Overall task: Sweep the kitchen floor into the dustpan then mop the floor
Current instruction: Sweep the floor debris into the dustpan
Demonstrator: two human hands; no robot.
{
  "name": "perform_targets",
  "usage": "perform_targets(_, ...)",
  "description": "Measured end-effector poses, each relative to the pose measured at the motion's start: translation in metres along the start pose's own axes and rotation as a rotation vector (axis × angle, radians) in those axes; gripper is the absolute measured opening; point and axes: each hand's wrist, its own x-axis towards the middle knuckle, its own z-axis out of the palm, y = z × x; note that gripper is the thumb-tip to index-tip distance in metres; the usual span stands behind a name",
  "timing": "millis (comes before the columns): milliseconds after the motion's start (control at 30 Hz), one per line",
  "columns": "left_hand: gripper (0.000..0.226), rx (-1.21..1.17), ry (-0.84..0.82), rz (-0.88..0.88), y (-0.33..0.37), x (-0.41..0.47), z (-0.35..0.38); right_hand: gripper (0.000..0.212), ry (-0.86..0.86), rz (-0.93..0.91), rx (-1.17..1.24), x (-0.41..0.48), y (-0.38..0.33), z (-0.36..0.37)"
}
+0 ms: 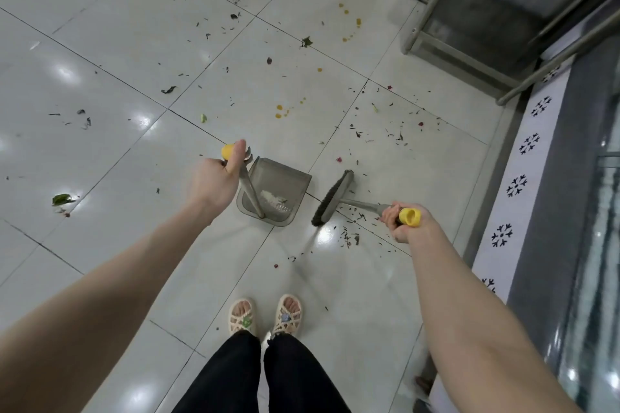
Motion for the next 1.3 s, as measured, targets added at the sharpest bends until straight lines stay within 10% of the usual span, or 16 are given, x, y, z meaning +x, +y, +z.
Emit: perform_targets(1300, 0.069, -0.140, 0.195, -0.075, -0.209, -0.220, -0.078, 0.016, -0.194, 0.235, -0.413, -0.071, 0.287, -0.099)
